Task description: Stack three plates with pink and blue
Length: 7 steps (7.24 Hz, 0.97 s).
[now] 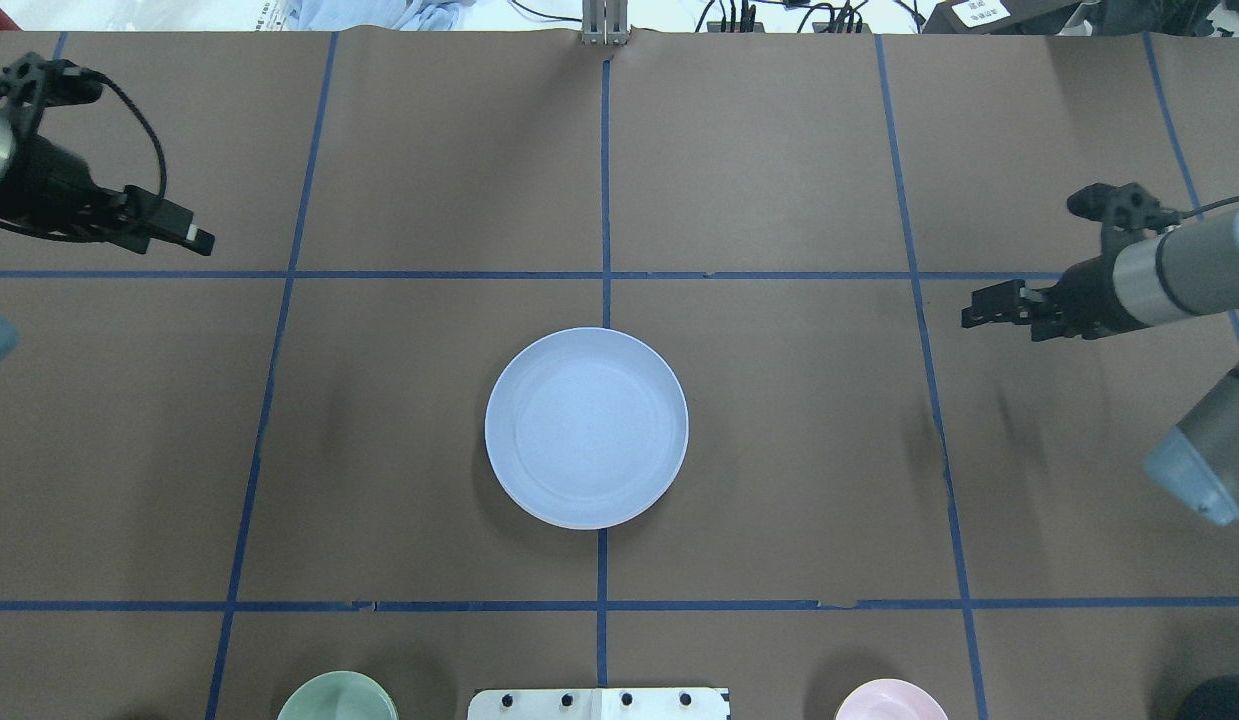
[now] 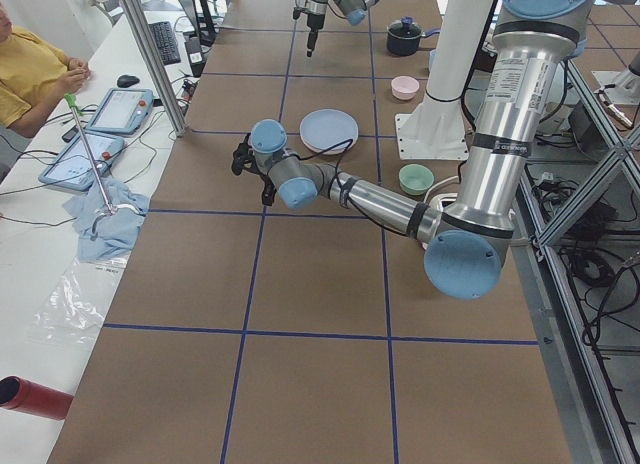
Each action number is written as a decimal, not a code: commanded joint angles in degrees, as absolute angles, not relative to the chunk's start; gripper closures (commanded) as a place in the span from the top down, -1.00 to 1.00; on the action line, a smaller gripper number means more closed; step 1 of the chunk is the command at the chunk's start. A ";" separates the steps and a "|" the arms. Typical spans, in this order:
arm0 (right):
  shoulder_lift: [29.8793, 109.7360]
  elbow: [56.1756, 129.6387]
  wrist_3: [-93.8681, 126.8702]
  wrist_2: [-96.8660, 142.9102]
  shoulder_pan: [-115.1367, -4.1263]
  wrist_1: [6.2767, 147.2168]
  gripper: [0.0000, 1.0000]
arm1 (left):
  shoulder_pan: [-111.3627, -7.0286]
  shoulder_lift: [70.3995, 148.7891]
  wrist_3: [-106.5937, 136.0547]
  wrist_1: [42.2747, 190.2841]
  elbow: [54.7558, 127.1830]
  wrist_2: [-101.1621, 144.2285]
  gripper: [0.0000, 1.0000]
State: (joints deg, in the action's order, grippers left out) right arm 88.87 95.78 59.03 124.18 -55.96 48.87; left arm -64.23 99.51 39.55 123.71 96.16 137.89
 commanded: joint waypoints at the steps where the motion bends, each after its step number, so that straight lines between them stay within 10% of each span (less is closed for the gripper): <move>1: 88.51 88.87 32.14 128.76 -69.21 57.76 1.00 | -72.99 93.36 19.18 123.23 94.15 137.90 0.98; 7: 86.04 89.65 -3.67 135.79 -87.80 89.01 1.00 | -86.56 93.16 1.23 118.41 86.31 137.99 0.98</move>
State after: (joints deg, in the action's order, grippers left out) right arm 85.94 89.35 0.15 134.82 -86.56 85.36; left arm -84.98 93.13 2.18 120.58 86.47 137.99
